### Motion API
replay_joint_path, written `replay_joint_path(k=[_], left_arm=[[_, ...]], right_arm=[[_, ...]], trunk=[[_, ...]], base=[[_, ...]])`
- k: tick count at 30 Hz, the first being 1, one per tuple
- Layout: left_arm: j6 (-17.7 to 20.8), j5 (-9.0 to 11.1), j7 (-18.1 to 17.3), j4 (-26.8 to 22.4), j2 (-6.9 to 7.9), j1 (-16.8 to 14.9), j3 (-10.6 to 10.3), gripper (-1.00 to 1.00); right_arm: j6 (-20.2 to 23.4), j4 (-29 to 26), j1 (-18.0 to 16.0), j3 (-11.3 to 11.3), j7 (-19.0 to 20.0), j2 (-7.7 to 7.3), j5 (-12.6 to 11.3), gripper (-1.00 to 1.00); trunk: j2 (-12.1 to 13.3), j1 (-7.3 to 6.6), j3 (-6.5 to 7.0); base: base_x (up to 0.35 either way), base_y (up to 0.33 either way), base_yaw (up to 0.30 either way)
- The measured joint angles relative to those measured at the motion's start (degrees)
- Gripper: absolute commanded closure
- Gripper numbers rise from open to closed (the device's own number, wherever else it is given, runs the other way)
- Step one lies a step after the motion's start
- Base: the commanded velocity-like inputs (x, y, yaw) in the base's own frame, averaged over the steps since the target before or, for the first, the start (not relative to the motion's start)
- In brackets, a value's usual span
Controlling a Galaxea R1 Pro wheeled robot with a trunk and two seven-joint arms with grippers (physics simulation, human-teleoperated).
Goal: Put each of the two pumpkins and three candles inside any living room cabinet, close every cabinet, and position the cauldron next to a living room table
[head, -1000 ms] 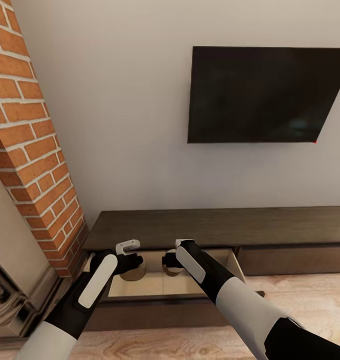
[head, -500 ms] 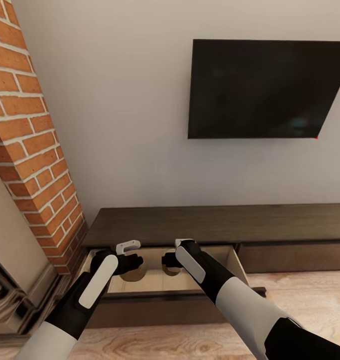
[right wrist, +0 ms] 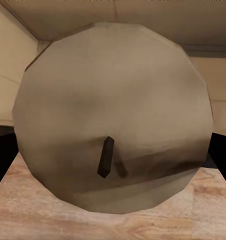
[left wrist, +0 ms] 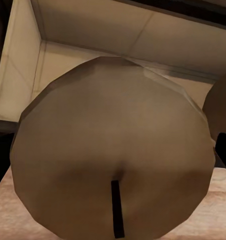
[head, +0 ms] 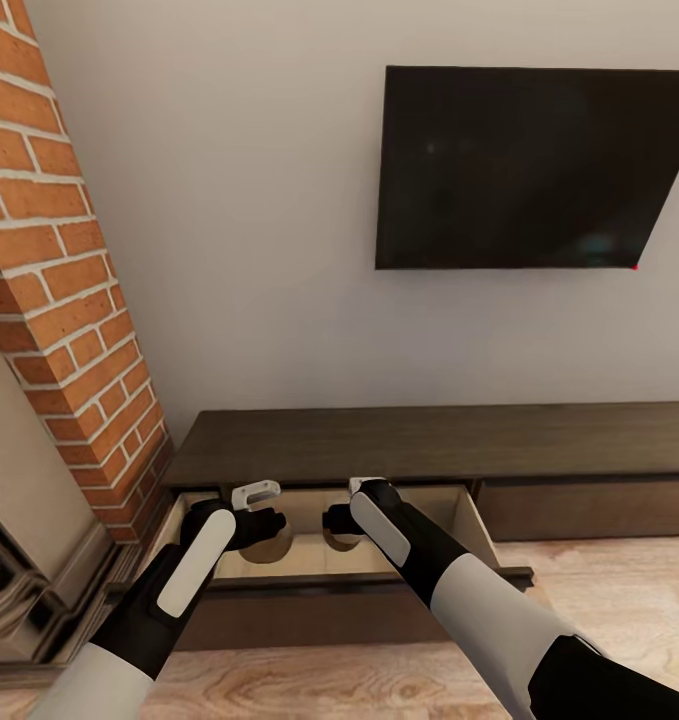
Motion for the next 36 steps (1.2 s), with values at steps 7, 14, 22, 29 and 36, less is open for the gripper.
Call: replay_joint_path(k=[7,14,22,29,36], left_arm=[[0.0,0.0,-0.1,0.0,0.03,0.0,-0.1,1.00],[0.0,0.1,-0.1,0.0,0.02,0.0,-0.1,1.00],[0.0,0.1,-0.1,0.0,-0.02,0.0,-0.1,1.00],[0.0,0.1,0.0,0.0,0.05,0.0,-0.1,1.00],[0.0,0.1,-0.1,0.0,0.05,0.0,-0.1,1.00]], right_arm=[[0.0,-0.1,0.0,0.0,0.0,0.00,0.0,1.00],[-0.1,-0.1,0.0,0.0,0.0,0.00,0.0,1.00],[0.0,-0.1,0.0,0.0,0.0,0.00,0.0,1.00],[0.8,0.1,0.0,-0.2,-0.2,0.00,-0.3,1.00],[1.3,0.3,0.0,-0.6,-0.5,-0.06,-0.3,1.00]], trunk=[[0.0,-0.02,0.00],[0.0,-0.02,0.00],[0.0,0.00,0.00],[0.0,0.00,0.00],[-2.8,1.53,-1.25]], base=[[0.117,0.000,0.000],[0.131,0.000,0.000],[0.071,0.000,0.000],[0.006,0.000,0.000],[0.000,0.000,0.000]])
